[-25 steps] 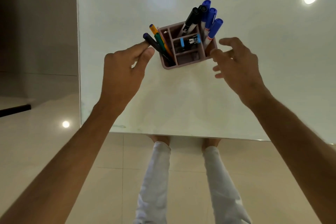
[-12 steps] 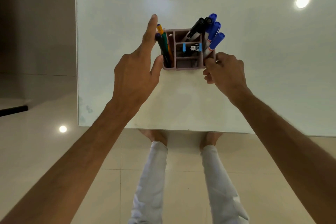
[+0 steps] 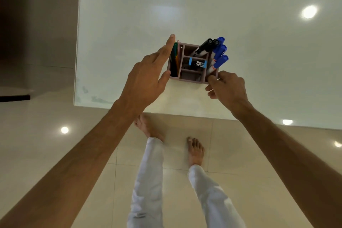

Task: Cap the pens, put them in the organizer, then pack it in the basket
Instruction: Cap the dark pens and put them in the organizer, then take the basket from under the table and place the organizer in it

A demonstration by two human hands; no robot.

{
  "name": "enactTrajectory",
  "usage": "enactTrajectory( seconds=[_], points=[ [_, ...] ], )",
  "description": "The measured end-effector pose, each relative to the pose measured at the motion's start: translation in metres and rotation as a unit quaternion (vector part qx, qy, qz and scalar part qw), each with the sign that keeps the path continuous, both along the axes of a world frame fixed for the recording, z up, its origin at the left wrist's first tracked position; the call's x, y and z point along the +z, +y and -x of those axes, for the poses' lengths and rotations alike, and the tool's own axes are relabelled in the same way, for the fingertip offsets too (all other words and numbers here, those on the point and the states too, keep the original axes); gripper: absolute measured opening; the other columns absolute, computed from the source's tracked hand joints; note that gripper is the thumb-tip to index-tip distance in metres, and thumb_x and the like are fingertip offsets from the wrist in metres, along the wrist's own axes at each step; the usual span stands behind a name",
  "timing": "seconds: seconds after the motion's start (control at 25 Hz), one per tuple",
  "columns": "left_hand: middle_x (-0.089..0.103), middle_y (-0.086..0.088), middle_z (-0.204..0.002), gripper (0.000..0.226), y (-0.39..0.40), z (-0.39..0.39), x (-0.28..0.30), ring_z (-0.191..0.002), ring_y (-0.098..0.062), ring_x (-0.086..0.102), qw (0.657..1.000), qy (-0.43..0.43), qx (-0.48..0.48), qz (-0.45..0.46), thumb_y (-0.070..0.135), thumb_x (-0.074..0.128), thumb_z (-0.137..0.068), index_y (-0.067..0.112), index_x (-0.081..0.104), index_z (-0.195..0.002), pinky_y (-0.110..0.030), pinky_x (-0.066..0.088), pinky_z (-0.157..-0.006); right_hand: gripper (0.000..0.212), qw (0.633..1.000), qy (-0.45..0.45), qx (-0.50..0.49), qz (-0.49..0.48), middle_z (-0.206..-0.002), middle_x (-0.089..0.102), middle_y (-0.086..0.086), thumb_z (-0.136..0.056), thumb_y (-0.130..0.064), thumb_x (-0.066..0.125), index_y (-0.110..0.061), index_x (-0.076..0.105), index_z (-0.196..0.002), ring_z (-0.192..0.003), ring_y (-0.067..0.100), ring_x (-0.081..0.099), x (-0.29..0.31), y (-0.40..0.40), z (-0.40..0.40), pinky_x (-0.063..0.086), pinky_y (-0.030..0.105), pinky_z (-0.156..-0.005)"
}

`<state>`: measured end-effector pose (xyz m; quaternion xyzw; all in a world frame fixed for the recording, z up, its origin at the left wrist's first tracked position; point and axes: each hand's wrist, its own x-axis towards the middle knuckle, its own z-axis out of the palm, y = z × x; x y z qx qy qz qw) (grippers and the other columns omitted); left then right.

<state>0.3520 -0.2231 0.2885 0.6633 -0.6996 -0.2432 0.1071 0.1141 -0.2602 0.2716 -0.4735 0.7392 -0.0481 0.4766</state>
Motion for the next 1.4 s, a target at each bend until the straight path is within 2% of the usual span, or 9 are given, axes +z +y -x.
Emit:
enactTrajectory(
  seconds=[0.16, 0.48, 0.6, 0.72, 0.84, 1.0, 1.16, 1.28, 1.4],
  points=[
    [0.075, -0.02, -0.118, 0.091, 0.035, 0.041, -0.004, -0.091, -0.033, 0.075, 0.997, 0.047, -0.003, -0.053, 0.024, 0.055, -0.107, 0.043, -0.014, -0.165, -0.052, 0.063, -0.08, 0.026, 1.0, -0.007, -0.019, -0.019, -0.086, 0.08, 0.005, -0.103, -0.025, 0.058, -0.006, 0.074, -0.11, -0.077, 0.022, 0.08, 0.004, 0.032, 0.042, 0.066, 0.036, -0.082],
    [0.075, -0.019, -0.12, 0.093, 0.048, 0.146, -0.023, -0.08, -0.03, 0.074, 0.997, 0.065, -0.038, -0.031, 0.024, 0.055, -0.105, 0.04, -0.014, -0.165, -0.052, 0.063, -0.077, 0.024, 0.995, 0.018, -0.098, 0.003, -0.082, 0.081, 0.005, -0.098, -0.028, 0.059, -0.01, 0.076, -0.097, -0.076, 0.023, 0.081, 0.001, 0.067, 0.15, 0.066, 0.041, -0.087],
    [0.073, -0.022, -0.123, 0.091, 0.047, 0.166, -0.03, -0.088, -0.03, 0.075, 0.993, 0.096, -0.062, 0.009, 0.024, 0.058, -0.105, 0.026, -0.007, -0.169, -0.049, 0.063, -0.084, 0.026, 0.988, -0.031, -0.151, 0.018, -0.085, 0.082, 0.005, -0.092, -0.035, 0.064, -0.012, 0.075, -0.096, -0.086, 0.028, 0.08, 0.002, 0.072, 0.169, 0.066, 0.043, -0.085],
    [0.063, -0.018, -0.146, 0.093, 0.065, 0.165, -0.036, -0.128, -0.03, 0.065, 0.99, 0.137, -0.038, 0.012, 0.025, 0.063, -0.104, 0.018, -0.003, -0.17, -0.041, 0.052, -0.11, 0.036, 0.984, -0.049, -0.168, 0.028, -0.096, 0.081, 0.003, -0.091, -0.044, 0.065, -0.017, 0.07, -0.115, -0.092, 0.023, 0.079, 0.008, 0.099, 0.174, 0.065, 0.04, -0.082],
    [0.051, -0.006, -0.16, 0.08, 0.115, 0.135, -0.047, -0.141, -0.022, 0.055, 0.989, 0.141, -0.01, 0.035, 0.023, 0.058, -0.105, 0.019, 0.011, -0.17, -0.038, 0.043, -0.119, 0.029, 0.982, -0.071, -0.17, 0.036, -0.101, 0.079, 0.006, -0.092, -0.036, 0.066, -0.017, 0.07, -0.113, -0.091, 0.023, 0.077, 0.001, 0.156, 0.165, 0.064, 0.041, -0.081],
    [0.064, 0.008, -0.146, 0.055, 0.219, 0.066, -0.099, -0.136, -0.003, 0.057, 0.981, 0.183, 0.058, 0.004, 0.02, 0.06, -0.105, 0.028, 0.045, -0.158, -0.034, 0.045, -0.116, 0.013, 0.983, -0.114, -0.143, 0.026, -0.1, 0.08, 0.008, -0.093, -0.024, 0.066, -0.021, 0.078, -0.089, -0.089, 0.024, 0.074, -0.066, 0.253, 0.133, 0.059, 0.041, -0.076],
    [0.068, 0.016, -0.136, 0.042, 0.304, -0.011, -0.19, -0.126, 0.001, 0.061, 0.968, 0.178, 0.16, -0.079, 0.024, 0.069, -0.102, 0.03, 0.059, -0.143, -0.039, 0.052, -0.111, 0.015, 0.969, -0.19, -0.161, -0.006, -0.116, 0.077, 0.012, -0.097, -0.017, 0.065, -0.017, 0.08, -0.099, -0.112, 0.028, 0.072, -0.171, 0.294, 0.088, 0.057, 0.046, -0.098],
    [0.07, 0.02, -0.131, 0.039, 0.315, -0.057, -0.267, -0.124, 0.004, 0.062, 0.959, 0.175, 0.219, -0.034, 0.03, 0.073, -0.098, 0.034, 0.063, -0.135, -0.033, 0.053, -0.107, 0.025, 0.939, -0.265, -0.204, 0.073, -0.121, 0.075, 0.01, -0.1, -0.005, 0.056, -0.02, 0.077, -0.101, -0.122, 0.028, 0.067, -0.252, 0.268, 0.048, 0.05, 0.04, -0.108],
    [0.07, 0.018, -0.128, 0.04, 0.283, -0.078, -0.339, -0.123, -0.002, 0.064, 0.924, 0.237, 0.296, 0.053, 0.029, 0.078, -0.095, 0.034, 0.063, -0.132, -0.033, 0.053, -0.102, 0.026, 0.896, -0.341, -0.256, 0.125, -0.129, 0.072, 0.011, -0.107, -0.011, 0.047, -0.011, 0.072, -0.114, -0.13, 0.027, 0.063, -0.308, 0.211, 0.017, 0.045, 0.035, -0.115]
  ],
)
